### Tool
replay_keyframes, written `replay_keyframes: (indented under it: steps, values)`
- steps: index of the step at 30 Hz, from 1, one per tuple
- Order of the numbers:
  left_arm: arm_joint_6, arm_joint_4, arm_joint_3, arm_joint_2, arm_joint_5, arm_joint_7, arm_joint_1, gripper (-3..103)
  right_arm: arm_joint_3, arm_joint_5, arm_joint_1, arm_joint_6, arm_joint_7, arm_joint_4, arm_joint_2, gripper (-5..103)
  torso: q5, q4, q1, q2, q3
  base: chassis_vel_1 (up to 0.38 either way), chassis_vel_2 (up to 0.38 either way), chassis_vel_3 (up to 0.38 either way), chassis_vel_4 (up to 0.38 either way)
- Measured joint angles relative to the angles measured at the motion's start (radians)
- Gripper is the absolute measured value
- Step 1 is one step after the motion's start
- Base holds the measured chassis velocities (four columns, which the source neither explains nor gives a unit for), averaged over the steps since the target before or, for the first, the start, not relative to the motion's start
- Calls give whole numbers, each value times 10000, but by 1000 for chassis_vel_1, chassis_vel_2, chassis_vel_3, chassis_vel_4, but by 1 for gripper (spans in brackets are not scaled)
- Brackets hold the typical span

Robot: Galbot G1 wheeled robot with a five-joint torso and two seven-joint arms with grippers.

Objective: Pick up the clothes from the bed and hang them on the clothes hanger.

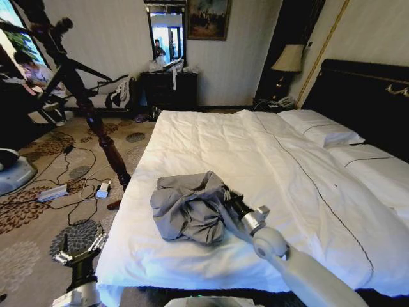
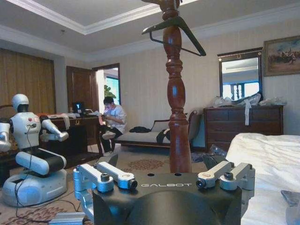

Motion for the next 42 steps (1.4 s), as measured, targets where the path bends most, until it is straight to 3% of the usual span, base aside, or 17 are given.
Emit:
replay_keyframes:
  steps: [9, 11, 13, 14, 17, 19, 20, 25, 27, 31, 32, 37, 42]
  values:
    - [-79, 330, 56, 95, -18, 194, -119, 100, 812, -420, -1422, 593, -639, 1105, -311, 0, 0, -2, -1, 1, 0, 0, 0, 0, 0]
    - [-153, 350, 296, 282, -371, 759, -159, 100, 938, -392, -1274, 656, -645, 1209, -300, 0, 1, -2, -1, 1, 0, 0, 0, 0, 0]
    - [-61, 197, 534, 616, -1337, 1479, -244, 100, 1245, -54, -854, 695, -646, 1330, -309, 0, 2, 1, 0, 0, 0, 0, 0, 0, 0]
    - [-61, 197, 534, 616, -1337, 1479, -244, 100, 1245, -54, -854, 695, -646, 1330, -309, 0, 2, 1, 0, 0, 0, 0, 0, 0, 0]
    - [267, 1, 637, 1425, -2444, 2224, -581, 100, 1768, 1026, -230, 723, -448, 1677, -570, 0, 0, 0, 1, 0, 0, 0, 0, 0, 0]
    - [326, -5, 635, 1711, -2557, 2397, -690, 100, 1872, 1284, -141, 721, -349, 1790, -686, 0, -1, 0, 0, 0, 0, 0, 0, 0, 0]
    - [372, 0, 638, 2286, -2608, 2720, -835, 100, 2102, 1597, -49, 711, -229, 1967, -945, 0, -4, -1, 1, 0, 0, 0, 0, 0, 0]
    - [464, -213, 1232, 3671, -2422, 3335, -984, 100, 2540, 1675, -44, 708, -176, 2201, -1423, 0, -2, -1, 1, 1, 0, 0, 0, 0, 0]
    - [535, -332, 1436, 3834, -2411, 3386, -1050, 100, 2572, 1684, -46, 705, -174, 2248, -1473, 0, -1, 0, 1, 0, 0, 0, 0, 0, 0]
    - [1049, -453, 3303, 4634, -1665, 3465, -2089, 100, 2639, 1676, -81, 681, -180, 2478, -1674, 0, 1, -3, 0, 0, 0, 0, 0, 0, 0]
    - [1049, -453, 3303, 4634, -1665, 3465, -2089, 100, 2639, 1676, -81, 681, -180, 2478, -1674, 0, 1, -3, 0, 0, 0, 0, 0, 0, 0]
    - [1205, 654, 5233, 5055, -513, 3491, -3610, 100, 2816, 1664, -213, 623, -204, 2606, -1876, 0, -1, -3, 1, 0, 1, 0, 0, 0, 0]
    - [1210, 935, 6197, 5000, 7, 3420, -4064, 100, 2932, 1562, -408, 661, -238, 2568, -2025, 0, 2, -2, 1, -1, 1, 0, 0, 0, 0]
